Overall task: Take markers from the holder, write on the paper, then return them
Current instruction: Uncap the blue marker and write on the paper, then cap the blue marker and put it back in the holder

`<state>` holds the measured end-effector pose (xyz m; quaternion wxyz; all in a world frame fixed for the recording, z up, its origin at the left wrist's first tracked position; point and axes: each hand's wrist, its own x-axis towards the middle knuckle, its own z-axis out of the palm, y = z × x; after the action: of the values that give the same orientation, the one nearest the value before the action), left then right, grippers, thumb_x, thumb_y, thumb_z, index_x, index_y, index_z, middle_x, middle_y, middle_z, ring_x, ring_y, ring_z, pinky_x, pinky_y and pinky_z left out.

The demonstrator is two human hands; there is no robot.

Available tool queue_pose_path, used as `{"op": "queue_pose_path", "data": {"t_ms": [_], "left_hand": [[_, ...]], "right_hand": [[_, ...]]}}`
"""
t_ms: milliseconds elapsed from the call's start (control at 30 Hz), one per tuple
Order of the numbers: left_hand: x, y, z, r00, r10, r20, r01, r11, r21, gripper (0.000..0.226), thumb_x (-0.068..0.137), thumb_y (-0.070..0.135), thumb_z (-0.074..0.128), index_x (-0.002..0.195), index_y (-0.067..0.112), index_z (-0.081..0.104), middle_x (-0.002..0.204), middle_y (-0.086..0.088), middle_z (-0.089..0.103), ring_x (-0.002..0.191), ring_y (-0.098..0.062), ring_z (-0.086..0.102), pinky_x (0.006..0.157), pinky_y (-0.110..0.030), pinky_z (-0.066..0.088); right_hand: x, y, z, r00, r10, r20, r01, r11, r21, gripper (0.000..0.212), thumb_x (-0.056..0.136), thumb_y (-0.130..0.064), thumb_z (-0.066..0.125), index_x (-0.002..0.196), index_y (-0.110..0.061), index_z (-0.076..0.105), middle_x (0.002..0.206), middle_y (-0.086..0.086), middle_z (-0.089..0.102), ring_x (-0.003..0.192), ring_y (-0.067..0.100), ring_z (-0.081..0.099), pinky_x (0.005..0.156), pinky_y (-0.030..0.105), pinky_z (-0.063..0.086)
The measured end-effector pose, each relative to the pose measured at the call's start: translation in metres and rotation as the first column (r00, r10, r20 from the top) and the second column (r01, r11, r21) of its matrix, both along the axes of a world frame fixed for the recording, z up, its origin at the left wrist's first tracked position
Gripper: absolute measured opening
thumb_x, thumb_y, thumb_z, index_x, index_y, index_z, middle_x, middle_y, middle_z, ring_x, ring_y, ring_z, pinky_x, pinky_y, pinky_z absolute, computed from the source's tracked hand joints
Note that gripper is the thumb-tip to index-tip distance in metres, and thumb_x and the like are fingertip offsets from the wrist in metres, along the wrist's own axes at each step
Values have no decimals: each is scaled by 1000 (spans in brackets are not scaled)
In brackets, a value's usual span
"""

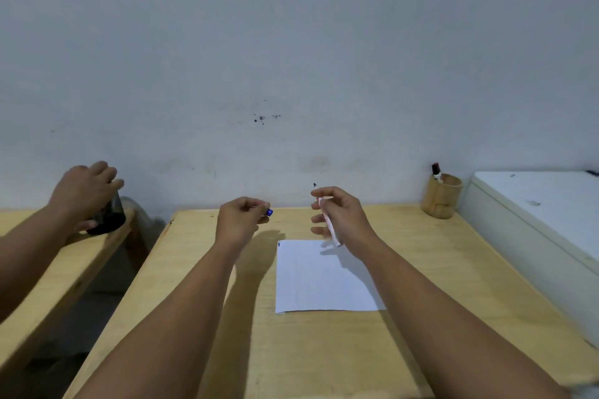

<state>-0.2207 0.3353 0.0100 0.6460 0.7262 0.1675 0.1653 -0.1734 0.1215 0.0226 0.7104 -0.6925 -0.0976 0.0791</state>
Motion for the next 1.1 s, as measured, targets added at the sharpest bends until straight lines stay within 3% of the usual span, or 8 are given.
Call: {"op": "queue_pose_path", "data": {"t_ms": [100,200,367,567,700,800,933,1100], "left_hand": [[-1,-10,20,999,-21,34,22,999,-43,10,94,20,74,95,10,76,89,-3,79,81,-14,76,78,-34,54],[-3,-24,37,997,-48,65,51,998,-45,9,95,19,74,95,10,76,89,-4,78,81,-15,75,73,-32,53],[-8,-47,54,992,-103,76,101,995,21,9,94,17,75,94,8,77,87,-5,78,81,-16,76,72,-31,53],[-10,-77,65,982,-176,70,168,979,113,8,93,13,75,92,5,78,86,-9,80,80,-17,77,81,-37,58],[-6,-97,70,977,-194,87,172,963,208,9,89,17,78,86,9,80,80,-5,81,77,-14,77,80,-39,60],[1,-114,76,975,-206,83,179,950,256,12,87,22,80,83,11,81,76,-4,80,84,-28,77,87,-47,62],[20,-142,84,956,-293,19,268,897,352,17,91,26,77,82,13,82,74,-4,80,83,-23,79,85,-48,60],[68,-192,76,924,-374,-80,373,837,401,51,95,29,60,142,13,61,99,3,79,97,-16,74,96,-43,58]], "right_hand": [[-6,-2,-6,985,63,162,-16,962,-273,25,105,-9,59,107,-34,63,106,12,74,67,16,67,60,30,55],[-12,-7,-9,967,106,230,-13,926,-376,33,99,-9,68,112,-38,66,103,7,76,73,19,72,65,32,53],[-22,-21,3,963,63,261,35,936,-352,24,97,-10,70,118,-19,80,109,9,79,79,25,76,72,29,55],[-29,-41,15,960,14,279,75,949,-306,24,98,-11,70,119,-18,80,111,9,79,78,16,74,59,10,46],[-31,-55,22,958,-24,286,100,961,-256,21,98,-11,72,114,-21,81,100,-1,78,73,11,73,65,16,52],[-30,-68,26,954,-75,289,137,970,-200,17,97,-10,74,105,-24,80,94,-6,76,73,12,73,69,25,58],[-19,-98,19,956,-126,264,181,964,-194,18,98,-7,73,110,-19,78,93,-4,73,73,15,73,68,21,56],[27,-160,25,876,-283,390,426,834,-351,30,99,-6,65,124,-14,77,97,-2,72,85,20,67,73,26,47]]}}
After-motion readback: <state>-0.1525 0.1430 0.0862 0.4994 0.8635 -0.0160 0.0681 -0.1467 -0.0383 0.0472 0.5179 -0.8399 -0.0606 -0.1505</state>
